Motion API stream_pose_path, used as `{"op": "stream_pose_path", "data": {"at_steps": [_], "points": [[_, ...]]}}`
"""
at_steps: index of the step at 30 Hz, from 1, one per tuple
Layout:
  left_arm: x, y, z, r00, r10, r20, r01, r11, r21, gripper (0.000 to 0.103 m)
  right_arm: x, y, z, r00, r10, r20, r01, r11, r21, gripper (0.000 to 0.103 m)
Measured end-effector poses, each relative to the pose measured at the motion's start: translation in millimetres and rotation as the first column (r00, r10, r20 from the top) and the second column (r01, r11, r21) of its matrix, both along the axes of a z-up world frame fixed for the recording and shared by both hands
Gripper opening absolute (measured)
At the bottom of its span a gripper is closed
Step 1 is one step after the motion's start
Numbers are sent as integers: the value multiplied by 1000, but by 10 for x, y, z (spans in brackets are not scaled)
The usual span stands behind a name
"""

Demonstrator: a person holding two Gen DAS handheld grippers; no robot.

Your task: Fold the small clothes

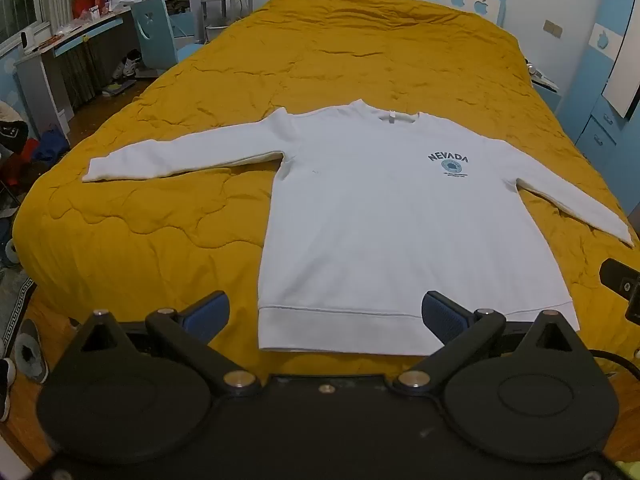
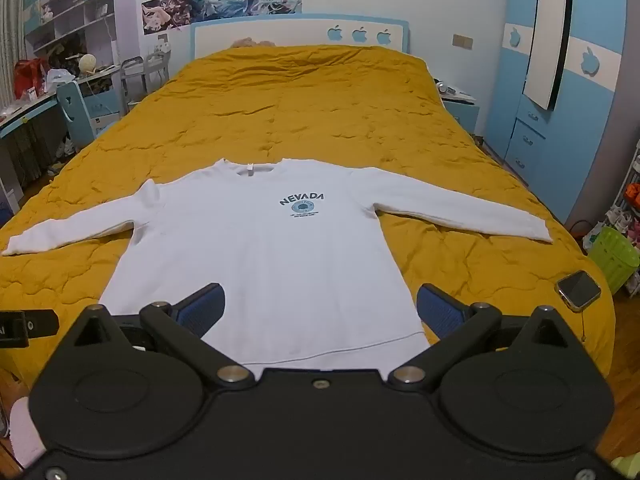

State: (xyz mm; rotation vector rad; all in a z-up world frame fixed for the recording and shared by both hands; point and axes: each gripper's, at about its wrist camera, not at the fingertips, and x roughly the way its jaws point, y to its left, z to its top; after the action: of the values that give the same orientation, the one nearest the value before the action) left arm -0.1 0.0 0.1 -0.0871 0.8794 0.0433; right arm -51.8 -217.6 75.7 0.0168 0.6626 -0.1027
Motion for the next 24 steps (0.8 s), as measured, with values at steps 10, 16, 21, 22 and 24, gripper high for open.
{"op": "stream_pose_path", "data": {"at_steps": [10, 16, 21, 22, 24], "points": [[-57, -22, -5, 1000, 0, 4, 0, 1000, 5, 103, -69, -16, 13, 1000, 9, -2, -9, 1000, 3, 103], [-16, 5, -6, 1000, 10, 0, -10, 1000, 0, 103, -67, -4, 27, 1000, 17, -1, -17, 1000, -3, 103], [-40, 3, -1, 1000, 13, 5, -13, 1000, 2, 103, -79, 0, 28, 1000, 19, 4, -19, 1000, -3, 103], [-44, 0, -4, 1000, 13, 6, -13, 1000, 2, 103, -79, 1, 31, 1000, 18, 4, -18, 1000, -3, 103], [-48, 1, -7, 1000, 14, 6, -14, 1000, 2, 103, -92, 5, 29, 1000, 19, 6, -19, 1000, -2, 103]]}}
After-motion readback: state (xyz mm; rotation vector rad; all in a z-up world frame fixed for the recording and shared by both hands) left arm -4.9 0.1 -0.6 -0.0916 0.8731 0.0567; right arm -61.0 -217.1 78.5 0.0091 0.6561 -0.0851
